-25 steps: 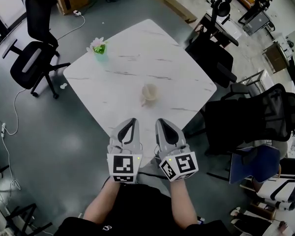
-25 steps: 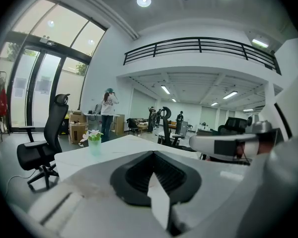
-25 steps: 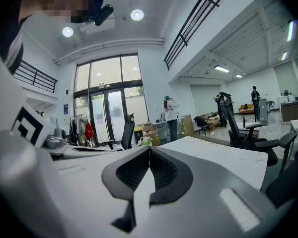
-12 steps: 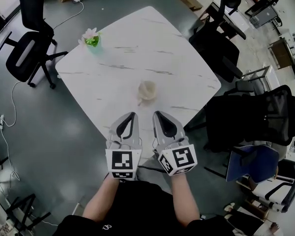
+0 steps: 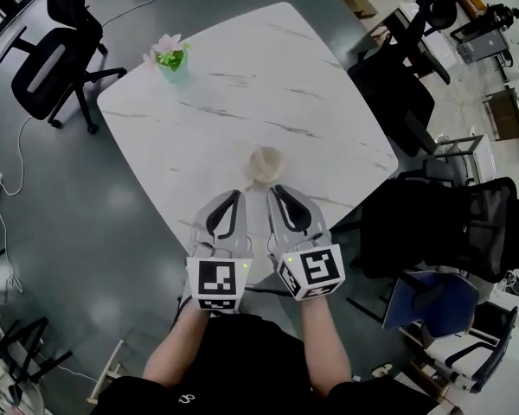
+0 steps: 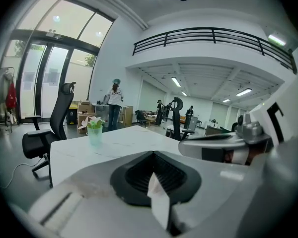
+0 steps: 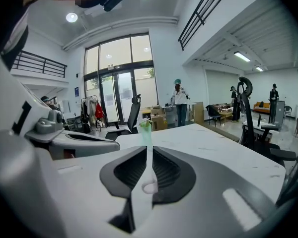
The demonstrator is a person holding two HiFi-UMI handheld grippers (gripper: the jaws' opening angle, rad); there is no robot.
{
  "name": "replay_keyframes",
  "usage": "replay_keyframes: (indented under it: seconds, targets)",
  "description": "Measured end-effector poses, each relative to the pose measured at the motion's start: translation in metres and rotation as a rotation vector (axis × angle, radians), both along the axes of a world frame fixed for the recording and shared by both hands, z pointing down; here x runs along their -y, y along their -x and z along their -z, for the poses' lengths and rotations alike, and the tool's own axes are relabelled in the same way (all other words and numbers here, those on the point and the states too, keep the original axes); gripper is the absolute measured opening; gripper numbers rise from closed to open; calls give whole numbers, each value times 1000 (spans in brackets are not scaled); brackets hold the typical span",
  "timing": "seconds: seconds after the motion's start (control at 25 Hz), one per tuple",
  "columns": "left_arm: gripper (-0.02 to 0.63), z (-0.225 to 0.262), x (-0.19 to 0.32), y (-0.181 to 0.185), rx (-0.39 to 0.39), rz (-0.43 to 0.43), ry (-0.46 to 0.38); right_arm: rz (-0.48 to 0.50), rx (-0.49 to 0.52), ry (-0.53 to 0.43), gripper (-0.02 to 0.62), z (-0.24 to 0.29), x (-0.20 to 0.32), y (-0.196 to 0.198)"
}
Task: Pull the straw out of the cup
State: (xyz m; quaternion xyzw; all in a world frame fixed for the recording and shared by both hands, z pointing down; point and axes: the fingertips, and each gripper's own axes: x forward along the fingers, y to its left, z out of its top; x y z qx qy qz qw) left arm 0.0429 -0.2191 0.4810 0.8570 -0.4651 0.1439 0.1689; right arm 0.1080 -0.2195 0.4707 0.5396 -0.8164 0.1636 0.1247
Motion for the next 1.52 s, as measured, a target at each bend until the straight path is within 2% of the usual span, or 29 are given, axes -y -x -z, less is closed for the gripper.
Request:
replay_keyframes:
  seconds: [0.8, 1.52]
  targets:
    - [2, -31, 31, 2, 14, 85, 65, 107, -94, 98, 95, -57, 59, 4]
    - [2, -44, 42, 14, 16, 147, 97, 166, -240, 138, 106, -85, 87, 10]
